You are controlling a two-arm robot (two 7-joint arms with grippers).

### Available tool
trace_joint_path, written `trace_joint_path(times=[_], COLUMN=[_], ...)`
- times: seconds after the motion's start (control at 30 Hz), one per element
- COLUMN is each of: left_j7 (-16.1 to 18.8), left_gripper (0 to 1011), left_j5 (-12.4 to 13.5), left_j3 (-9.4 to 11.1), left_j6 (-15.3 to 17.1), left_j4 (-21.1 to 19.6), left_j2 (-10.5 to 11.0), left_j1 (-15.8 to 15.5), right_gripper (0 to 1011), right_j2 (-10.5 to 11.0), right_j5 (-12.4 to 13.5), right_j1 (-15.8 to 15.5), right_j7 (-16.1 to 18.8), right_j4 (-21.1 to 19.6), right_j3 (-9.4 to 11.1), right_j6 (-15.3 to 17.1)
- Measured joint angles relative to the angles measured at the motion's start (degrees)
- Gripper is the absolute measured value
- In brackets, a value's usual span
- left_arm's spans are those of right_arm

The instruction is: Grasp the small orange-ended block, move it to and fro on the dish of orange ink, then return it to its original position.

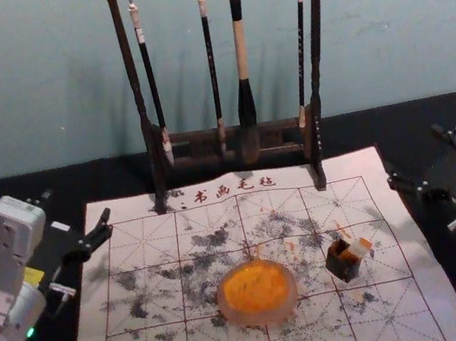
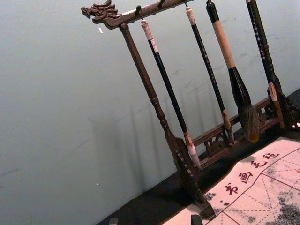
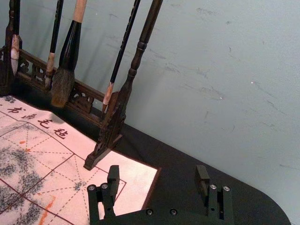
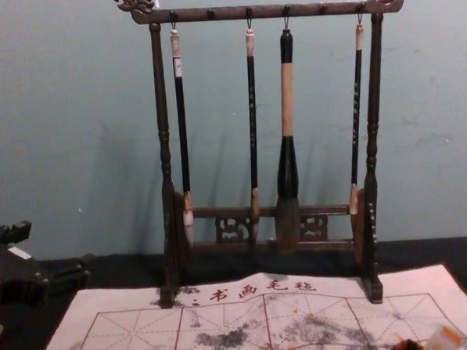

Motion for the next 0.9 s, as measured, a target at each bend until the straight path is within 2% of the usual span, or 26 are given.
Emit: trace_joint_path(times=[0.9], left_j7=[0.0], left_gripper=[1001], left_j5=[0.0], left_j3=[0.0], left_j6=[0.0], left_j4=[0.0], left_j2=[0.0], left_j1=[0.0], right_gripper=[1003], right_j2=[0.0], right_j5=[0.0], right_j1=[0.0], right_j7=[0.0], right_j4=[0.0], right_j3=[0.0], right_j6=[0.0])
